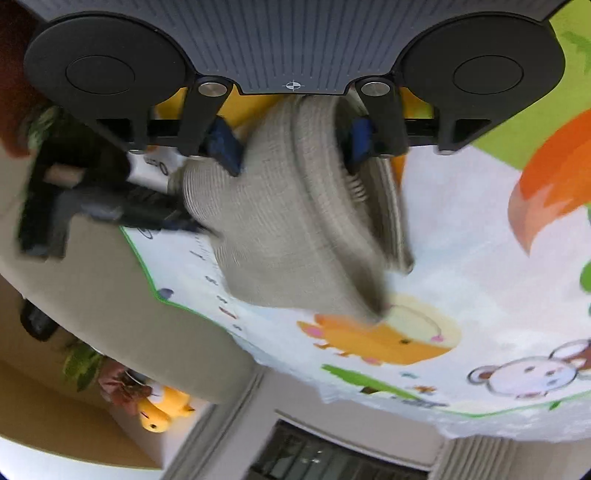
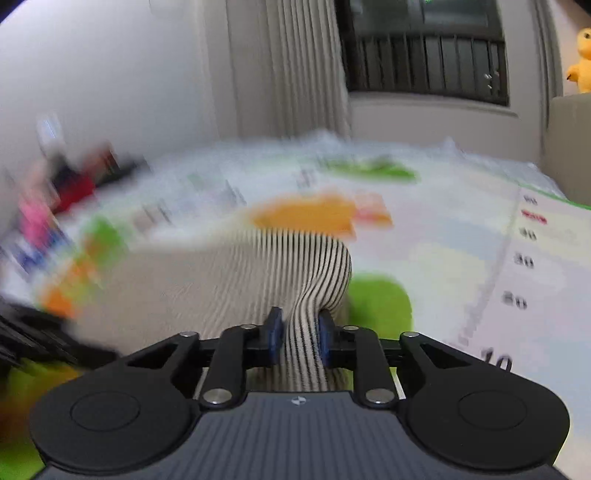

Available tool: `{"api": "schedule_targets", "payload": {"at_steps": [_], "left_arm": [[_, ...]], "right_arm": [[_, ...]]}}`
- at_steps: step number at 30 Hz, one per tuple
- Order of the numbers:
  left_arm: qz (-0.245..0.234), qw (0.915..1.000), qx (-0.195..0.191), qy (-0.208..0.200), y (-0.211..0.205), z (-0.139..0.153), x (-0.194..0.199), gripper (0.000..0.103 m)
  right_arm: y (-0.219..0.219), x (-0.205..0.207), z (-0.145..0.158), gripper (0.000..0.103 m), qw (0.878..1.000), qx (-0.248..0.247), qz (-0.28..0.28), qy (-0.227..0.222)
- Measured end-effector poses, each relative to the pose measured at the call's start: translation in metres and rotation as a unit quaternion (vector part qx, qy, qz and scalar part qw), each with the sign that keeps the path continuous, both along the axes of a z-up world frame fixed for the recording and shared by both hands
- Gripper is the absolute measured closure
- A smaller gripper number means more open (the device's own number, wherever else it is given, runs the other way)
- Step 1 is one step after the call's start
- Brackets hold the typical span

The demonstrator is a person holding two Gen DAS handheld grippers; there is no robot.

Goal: Fold clothes

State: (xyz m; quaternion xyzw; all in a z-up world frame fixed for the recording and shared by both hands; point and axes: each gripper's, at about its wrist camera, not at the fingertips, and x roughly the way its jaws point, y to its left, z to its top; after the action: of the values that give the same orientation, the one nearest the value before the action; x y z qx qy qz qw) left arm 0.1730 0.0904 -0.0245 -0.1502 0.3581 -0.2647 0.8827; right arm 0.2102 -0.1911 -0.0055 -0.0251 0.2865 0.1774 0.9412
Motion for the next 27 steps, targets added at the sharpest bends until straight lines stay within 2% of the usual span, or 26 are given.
{"api": "schedule_targets", "payload": {"at_steps": [2,4,6,7,10,12,15,18,19,21,23,25,27], "left_arm": [[0.004,1.0000,-0.005,0.003,0.002,-0.004,0.000,0.027],[0.002,1.0000,-0.002,0.001,0.003,-0.005,0.000,0.025],[0.002,1.0000,-0.006,0.003,0.004,-0.006,0.002,0.024],[0.003,0.9999,-0.011,0.005,0.005,-0.006,0.003,0.023],[0.005,0.9998,-0.018,0.007,0.006,-0.008,0.005,0.020],[0.007,0.9998,-0.016,0.007,0.005,-0.007,0.003,0.019],[0.010,0.9999,-0.011,0.006,0.003,-0.005,0.001,0.019],[0.013,0.9999,-0.006,0.006,0.005,-0.001,-0.005,0.019],[0.014,0.9999,-0.003,0.005,0.006,0.001,-0.007,0.019],[0.020,0.9998,0.006,-0.004,0.011,0.007,-0.012,0.019],[0.029,0.9991,0.008,-0.028,0.019,0.020,-0.019,0.019],[0.033,0.9975,0.001,-0.063,0.026,0.039,-0.022,0.016],[0.021,0.9949,-0.001,-0.099,0.027,0.060,-0.017,0.006]], "right_arm": [[0.000,-0.005,-0.004,0.074,1.000,0.000,-0.014,-0.011],[-0.007,-0.018,0.003,0.056,0.999,0.009,-0.032,-0.023],[-0.017,-0.039,0.014,0.049,0.998,0.030,-0.041,-0.031],[-0.023,-0.050,0.018,0.042,0.997,0.053,-0.038,-0.028],[-0.038,-0.078,0.021,0.033,0.988,0.149,-0.023,0.011],[-0.044,-0.087,0.013,0.033,0.972,0.227,-0.008,0.060],[-0.045,-0.081,-0.008,0.033,0.938,0.320,-0.021,0.130],[-0.043,-0.063,-0.038,0.032,0.888,0.414,-0.065,0.188],[-0.041,-0.058,-0.045,0.032,0.875,0.435,-0.079,0.195],[-0.033,-0.053,-0.047,0.025,0.870,0.447,-0.101,0.182],[-0.024,-0.050,-0.045,0.025,0.877,0.436,-0.116,0.167],[-0.017,-0.046,-0.045,0.052,0.892,0.410,-0.109,0.153],[-0.018,-0.043,-0.046,0.062,0.899,0.404,-0.094,0.144]]}}
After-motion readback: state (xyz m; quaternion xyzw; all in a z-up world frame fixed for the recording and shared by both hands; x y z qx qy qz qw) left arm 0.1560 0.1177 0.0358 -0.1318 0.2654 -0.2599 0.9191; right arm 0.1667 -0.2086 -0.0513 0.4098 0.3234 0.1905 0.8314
